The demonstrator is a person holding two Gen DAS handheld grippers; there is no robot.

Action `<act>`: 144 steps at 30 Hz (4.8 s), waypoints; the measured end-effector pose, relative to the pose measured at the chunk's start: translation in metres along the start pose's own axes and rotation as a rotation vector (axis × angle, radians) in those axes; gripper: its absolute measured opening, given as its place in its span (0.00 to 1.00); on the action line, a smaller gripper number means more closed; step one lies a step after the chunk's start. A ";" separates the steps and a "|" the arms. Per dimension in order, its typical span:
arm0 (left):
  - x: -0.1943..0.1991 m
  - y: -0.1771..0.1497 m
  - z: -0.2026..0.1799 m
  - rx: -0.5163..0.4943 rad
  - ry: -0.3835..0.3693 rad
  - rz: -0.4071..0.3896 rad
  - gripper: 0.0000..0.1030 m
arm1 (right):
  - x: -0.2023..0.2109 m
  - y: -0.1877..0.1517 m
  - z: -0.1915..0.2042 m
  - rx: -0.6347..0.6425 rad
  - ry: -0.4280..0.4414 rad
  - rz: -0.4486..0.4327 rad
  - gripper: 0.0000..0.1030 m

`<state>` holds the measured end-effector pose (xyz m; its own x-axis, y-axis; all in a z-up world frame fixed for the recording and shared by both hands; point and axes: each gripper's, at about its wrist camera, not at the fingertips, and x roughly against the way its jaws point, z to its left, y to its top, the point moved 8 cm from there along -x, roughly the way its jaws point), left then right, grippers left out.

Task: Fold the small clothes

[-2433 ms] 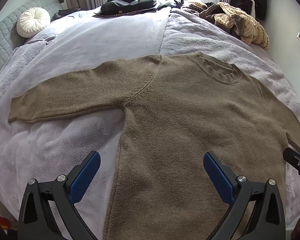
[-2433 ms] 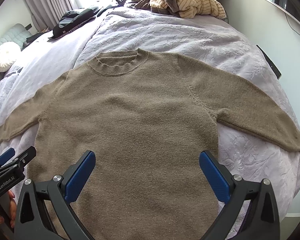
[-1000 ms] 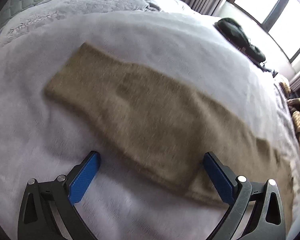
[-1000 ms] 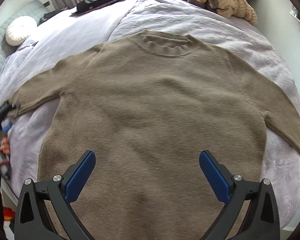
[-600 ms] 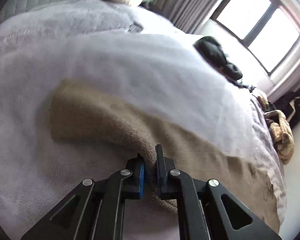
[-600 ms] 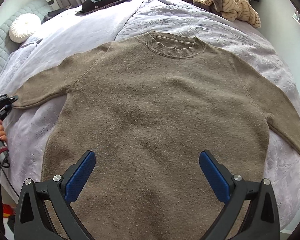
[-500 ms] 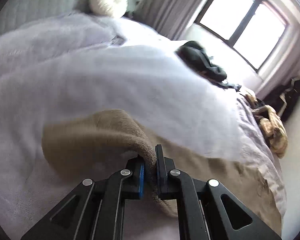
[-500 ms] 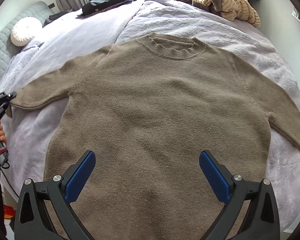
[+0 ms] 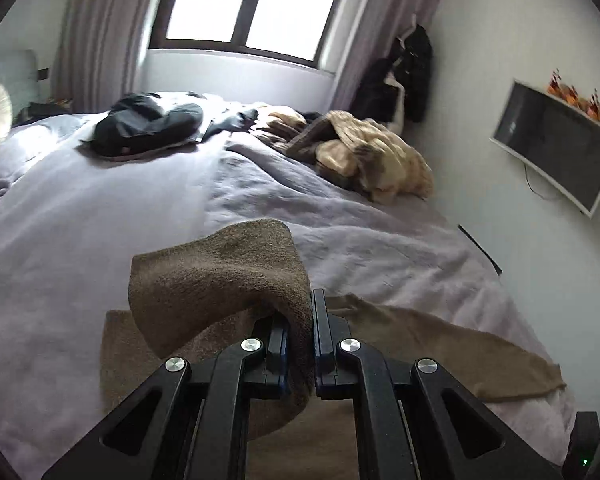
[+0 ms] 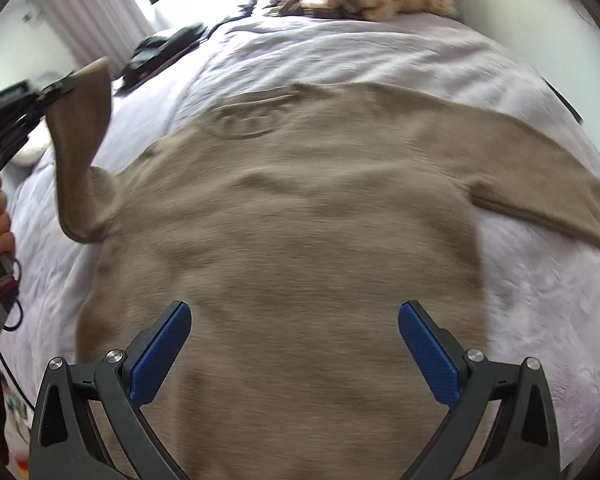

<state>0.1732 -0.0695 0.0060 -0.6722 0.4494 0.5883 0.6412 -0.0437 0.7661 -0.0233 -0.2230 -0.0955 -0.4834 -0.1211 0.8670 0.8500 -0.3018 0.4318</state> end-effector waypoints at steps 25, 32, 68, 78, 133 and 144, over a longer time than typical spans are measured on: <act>-0.034 -0.056 0.088 -0.106 0.266 0.186 0.88 | -0.023 0.058 0.001 0.245 -0.071 -0.054 1.00; -0.069 -0.090 0.162 0.088 0.263 0.380 0.88 | -0.082 0.113 0.095 0.656 -0.364 -0.135 1.00; -0.086 -0.095 0.205 0.167 0.137 0.396 0.18 | -0.124 0.126 -0.064 -0.352 0.264 -0.024 0.08; -0.017 -0.074 0.206 0.048 0.239 0.274 0.80 | -0.077 0.113 -0.072 -0.356 0.249 -0.068 0.29; 0.006 -0.143 0.178 0.032 0.104 0.401 0.10 | -0.084 0.072 -0.043 -0.411 0.355 0.009 0.07; 0.047 -0.145 0.150 0.028 0.180 0.347 0.10 | -0.044 0.027 -0.053 -0.437 0.414 0.018 0.10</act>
<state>0.1039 0.0917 -0.1162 -0.4660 0.2484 0.8492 0.8500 -0.1405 0.5076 0.0101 -0.2759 -0.1352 -0.5857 -0.4615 0.6664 0.7365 -0.6463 0.1998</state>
